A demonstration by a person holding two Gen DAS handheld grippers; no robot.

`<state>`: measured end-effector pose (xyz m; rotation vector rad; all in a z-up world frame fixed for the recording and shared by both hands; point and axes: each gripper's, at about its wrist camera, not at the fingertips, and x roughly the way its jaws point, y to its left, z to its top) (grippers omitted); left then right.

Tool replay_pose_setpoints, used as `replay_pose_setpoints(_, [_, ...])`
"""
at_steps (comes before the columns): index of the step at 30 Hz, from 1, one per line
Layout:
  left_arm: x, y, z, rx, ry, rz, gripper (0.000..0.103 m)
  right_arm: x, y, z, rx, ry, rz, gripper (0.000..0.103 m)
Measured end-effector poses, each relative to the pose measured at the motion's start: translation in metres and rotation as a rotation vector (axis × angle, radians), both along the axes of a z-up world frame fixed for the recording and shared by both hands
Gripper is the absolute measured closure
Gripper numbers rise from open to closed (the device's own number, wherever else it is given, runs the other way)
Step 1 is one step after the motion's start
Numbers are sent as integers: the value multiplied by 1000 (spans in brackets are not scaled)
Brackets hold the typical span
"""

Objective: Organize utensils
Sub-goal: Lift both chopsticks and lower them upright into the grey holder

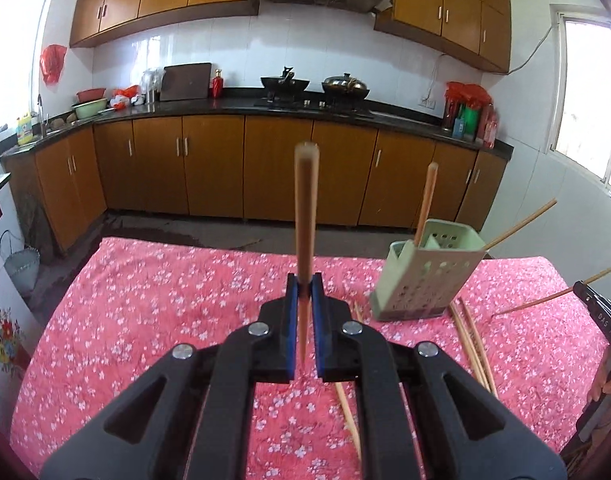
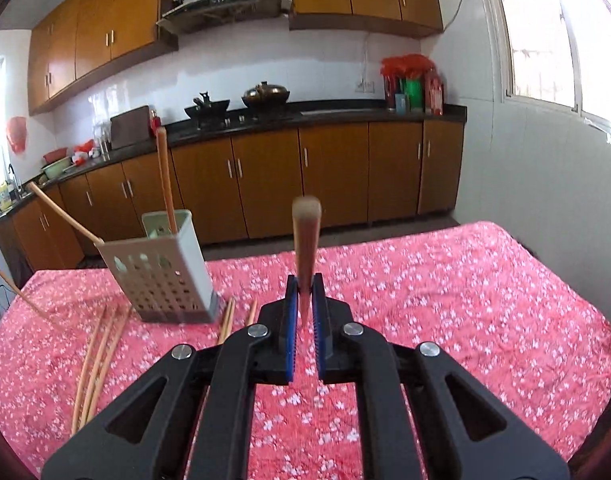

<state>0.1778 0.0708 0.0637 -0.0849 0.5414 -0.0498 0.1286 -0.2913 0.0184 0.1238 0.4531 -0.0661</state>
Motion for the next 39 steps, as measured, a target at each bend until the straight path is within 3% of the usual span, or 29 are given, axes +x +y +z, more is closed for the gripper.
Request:
replay_pose_setpoints(6, [-14, -18, 28, -2, -58, -62, 95, -9, 6, 39, 45, -70, 70, 95])
replay_pose_setpoints(12, [-21, -41, 68, -66, -149, -132, 95, -19, 19, 94, 154, -147, 221, 95])
replay_pose_setpoints(19, [1, -76, 113, -108, -307, -130, 95, -7, 52, 136, 116, -302, 248, 95])
replay_pose_setpoints(25, [40, -94, 110, -130, -353, -85, 95, 39, 74, 118, 59, -292, 219, 95])
replay_pose_setpoints(33, [86, -107, 63, -125, -254, -79, 95, 81, 78, 81, 114, -159, 217, 95])
replay_pose_setpoints(35, [91, -103, 58, -136, -243, -80, 91, 81, 78, 78, 117, -150, 216, 94])
replay_pose_setpoints(37, [92, -100, 59, -141, -241, -75, 85, 79, 79, 79, 108, -153, 215, 88])
replay_pose_setpoints(39, [87, -94, 61, -145, -251, -71, 82, 74, 77, 83, 106, -166, 204, 74])
